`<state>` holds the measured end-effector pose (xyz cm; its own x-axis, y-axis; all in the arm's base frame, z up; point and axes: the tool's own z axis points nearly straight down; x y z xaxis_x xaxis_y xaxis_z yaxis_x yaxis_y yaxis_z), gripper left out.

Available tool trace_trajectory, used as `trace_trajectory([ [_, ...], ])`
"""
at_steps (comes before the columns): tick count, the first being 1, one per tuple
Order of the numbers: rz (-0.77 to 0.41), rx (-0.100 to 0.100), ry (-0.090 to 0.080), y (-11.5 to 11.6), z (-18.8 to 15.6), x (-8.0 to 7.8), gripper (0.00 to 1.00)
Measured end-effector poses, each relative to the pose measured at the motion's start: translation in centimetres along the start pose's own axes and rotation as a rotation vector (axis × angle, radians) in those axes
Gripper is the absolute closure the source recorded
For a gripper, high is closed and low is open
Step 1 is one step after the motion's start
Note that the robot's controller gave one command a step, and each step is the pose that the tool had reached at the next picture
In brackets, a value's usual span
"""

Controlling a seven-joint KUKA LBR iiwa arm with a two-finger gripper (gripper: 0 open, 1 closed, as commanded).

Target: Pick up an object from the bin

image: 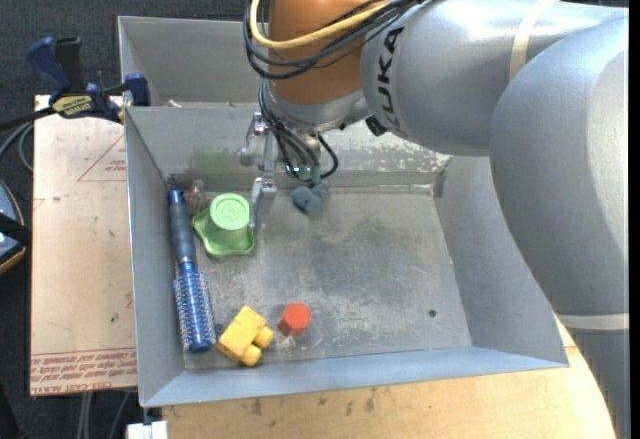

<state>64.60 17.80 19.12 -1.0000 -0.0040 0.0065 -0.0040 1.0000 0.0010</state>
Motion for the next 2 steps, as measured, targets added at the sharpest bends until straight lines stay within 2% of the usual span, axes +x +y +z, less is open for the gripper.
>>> trace_trajectory([
  [1,0.337,0.000,-0.002,1.36,5.99,1.88,0.00],
  [2,0.432,-0.001,-0.006,1.24,6.16,2.80,0.00],
])
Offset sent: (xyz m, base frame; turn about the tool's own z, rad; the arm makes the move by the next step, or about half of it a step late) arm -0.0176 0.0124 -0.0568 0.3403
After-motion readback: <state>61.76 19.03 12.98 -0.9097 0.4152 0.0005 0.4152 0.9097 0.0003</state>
